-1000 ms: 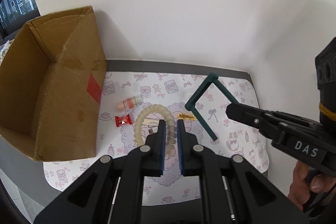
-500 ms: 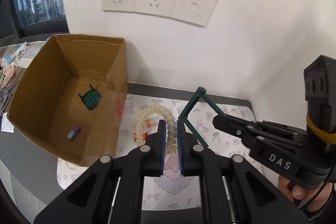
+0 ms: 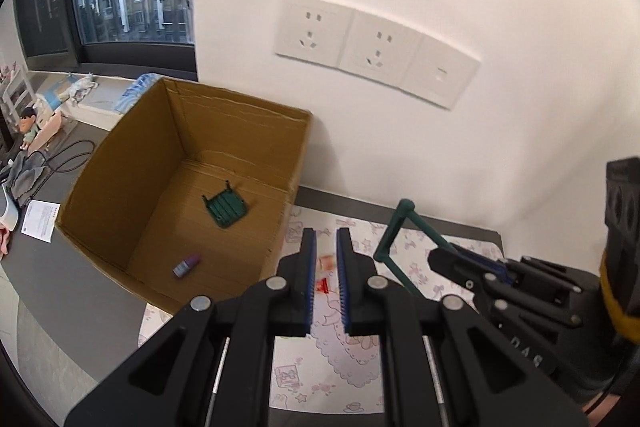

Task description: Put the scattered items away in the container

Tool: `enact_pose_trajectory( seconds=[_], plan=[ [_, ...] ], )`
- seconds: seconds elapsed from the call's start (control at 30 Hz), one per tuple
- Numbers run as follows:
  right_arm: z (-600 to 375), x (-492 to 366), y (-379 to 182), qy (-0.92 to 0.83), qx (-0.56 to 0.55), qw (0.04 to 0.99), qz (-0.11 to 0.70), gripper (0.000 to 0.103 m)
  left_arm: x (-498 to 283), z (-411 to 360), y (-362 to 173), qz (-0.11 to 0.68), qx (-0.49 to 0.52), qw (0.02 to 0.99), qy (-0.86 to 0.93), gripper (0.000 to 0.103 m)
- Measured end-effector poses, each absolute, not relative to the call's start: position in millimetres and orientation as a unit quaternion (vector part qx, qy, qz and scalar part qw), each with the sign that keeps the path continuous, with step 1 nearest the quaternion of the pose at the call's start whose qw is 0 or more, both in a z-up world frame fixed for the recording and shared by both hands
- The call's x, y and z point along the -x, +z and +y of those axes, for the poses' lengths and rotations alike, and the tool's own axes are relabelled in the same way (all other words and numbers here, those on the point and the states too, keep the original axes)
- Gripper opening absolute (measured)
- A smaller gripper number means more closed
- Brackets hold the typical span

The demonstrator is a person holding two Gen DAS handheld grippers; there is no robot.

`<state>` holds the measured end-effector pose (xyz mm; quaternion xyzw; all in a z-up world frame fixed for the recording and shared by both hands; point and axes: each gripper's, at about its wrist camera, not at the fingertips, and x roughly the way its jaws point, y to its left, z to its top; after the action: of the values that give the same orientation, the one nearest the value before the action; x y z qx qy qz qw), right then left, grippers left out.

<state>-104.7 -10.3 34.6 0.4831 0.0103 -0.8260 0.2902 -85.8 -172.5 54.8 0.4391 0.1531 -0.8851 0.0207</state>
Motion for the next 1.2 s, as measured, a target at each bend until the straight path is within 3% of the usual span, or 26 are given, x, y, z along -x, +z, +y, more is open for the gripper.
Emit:
enact_pose_trajectory(
  seconds=[0.43, 0.87, 1.2],
  plan=[
    [-62, 106, 49, -0.822, -0.47, 0.317, 0.045, 0.007, 90, -213, 65, 0.169, -0.422, 0.059, -0.889, 0.01],
    [-62, 114, 41, -0.816, -0.481, 0.319, 0.03, 0.007, 92, -236, 42, 0.204, -0.435, 0.052, -0.876, 0.01],
    [24, 124, 17, -0.826, -0.502, 0.256, -0.015, 0.007, 111, -138, 22, 0.16, -0.469, -0.052, -0.867, 0.011]
  ],
)
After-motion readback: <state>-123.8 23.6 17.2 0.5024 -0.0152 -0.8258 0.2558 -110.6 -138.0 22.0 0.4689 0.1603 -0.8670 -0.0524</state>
